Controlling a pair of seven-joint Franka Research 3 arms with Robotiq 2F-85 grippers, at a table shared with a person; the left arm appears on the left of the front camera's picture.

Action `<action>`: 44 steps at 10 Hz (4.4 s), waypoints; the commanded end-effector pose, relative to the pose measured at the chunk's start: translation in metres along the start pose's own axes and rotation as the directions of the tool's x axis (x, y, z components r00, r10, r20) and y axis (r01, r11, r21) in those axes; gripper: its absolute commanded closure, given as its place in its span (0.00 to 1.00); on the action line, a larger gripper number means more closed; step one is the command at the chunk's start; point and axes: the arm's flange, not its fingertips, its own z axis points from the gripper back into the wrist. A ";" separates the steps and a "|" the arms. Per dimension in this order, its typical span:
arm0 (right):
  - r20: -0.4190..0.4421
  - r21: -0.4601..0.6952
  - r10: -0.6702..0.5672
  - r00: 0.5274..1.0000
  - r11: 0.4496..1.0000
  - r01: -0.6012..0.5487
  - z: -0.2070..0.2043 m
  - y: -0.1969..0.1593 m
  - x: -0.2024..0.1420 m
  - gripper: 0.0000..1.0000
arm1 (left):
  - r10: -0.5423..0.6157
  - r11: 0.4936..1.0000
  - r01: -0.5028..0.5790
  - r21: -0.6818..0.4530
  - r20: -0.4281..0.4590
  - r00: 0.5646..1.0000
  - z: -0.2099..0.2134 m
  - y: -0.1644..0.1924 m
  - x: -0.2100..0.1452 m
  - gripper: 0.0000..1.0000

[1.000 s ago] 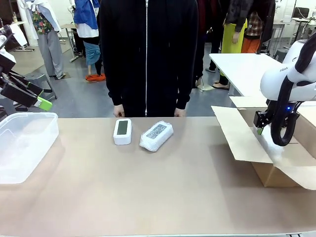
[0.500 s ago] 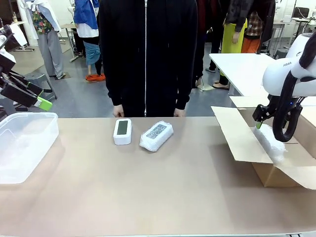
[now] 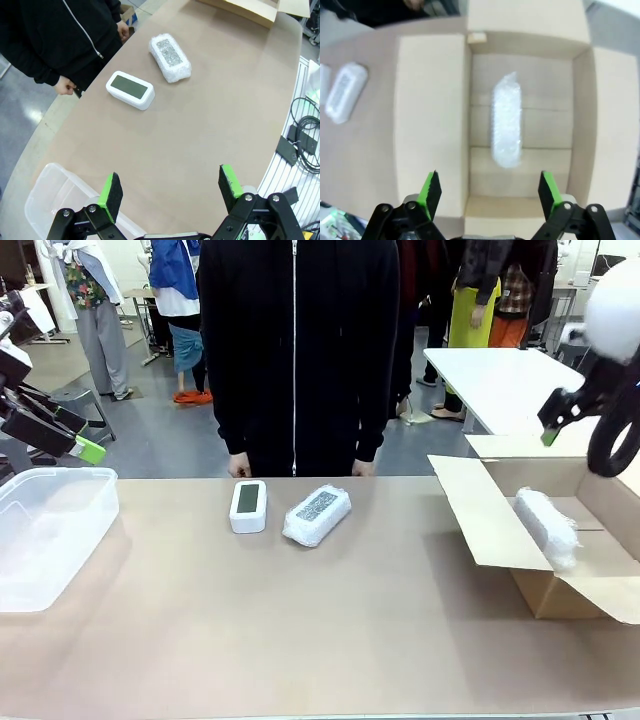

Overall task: Separate and place wrapped and unwrapped clocks.
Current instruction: If the picked Digital clock is wrapped, place it in the Package Box ; if not, place it in the Organizing box, then pick up the Digital clock indicated by the person.

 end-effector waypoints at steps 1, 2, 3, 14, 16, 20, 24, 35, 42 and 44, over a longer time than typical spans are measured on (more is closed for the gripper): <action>0.032 0.072 0.015 0.999 0.997 -0.017 0.040 0.011 -0.009 0.00 | 0.001 1.000 0.000 -0.006 0.014 1.000 -0.001 0.001 -0.001 0.00; 0.054 0.056 -0.002 0.999 0.998 -0.001 0.061 0.015 -0.015 0.00 | 0.001 1.000 0.000 -0.006 0.014 1.000 -0.001 0.001 -0.001 0.00; 0.075 0.044 -0.006 0.997 0.999 0.003 0.079 0.020 -0.023 0.00 | 0.001 1.000 0.000 -0.006 0.014 1.000 -0.001 0.001 -0.001 0.00; 0.090 0.036 0.011 0.996 0.999 -0.015 0.096 0.025 -0.028 0.00 | 0.001 1.000 0.000 -0.006 0.014 1.000 -0.001 0.001 -0.001 0.00; 0.090 0.036 0.011 0.996 0.999 -0.015 0.096 0.025 -0.028 0.00 | 0.001 1.000 0.000 -0.006 0.014 1.000 -0.001 0.001 -0.001 0.00; 0.090 0.036 0.011 0.996 0.999 -0.015 0.096 0.025 -0.028 0.00 | 0.001 1.000 0.000 -0.006 0.014 1.000 -0.001 0.001 -0.001 0.00; 0.140 0.114 0.204 0.969 0.969 -0.220 0.100 0.065 -0.020 0.00 | 0.001 1.000 0.000 -0.006 0.014 1.000 -0.001 0.001 -0.001 0.00; 0.575 0.187 0.654 0.491 0.479 -0.858 0.045 0.178 -0.118 0.00 | 0.001 1.000 0.000 -0.006 0.014 1.000 -0.001 0.001 -0.001 0.00; 0.557 0.195 0.657 0.507 0.491 -0.849 0.045 0.178 -0.118 0.00 | 0.001 1.000 0.000 -0.006 0.014 1.000 -0.001 0.001 -0.001 0.00; 0.557 0.195 0.657 0.507 0.491 -0.849 0.045 0.178 -0.118 0.00 | 0.001 1.000 0.000 -0.006 0.014 1.000 -0.001 0.001 -0.001 0.00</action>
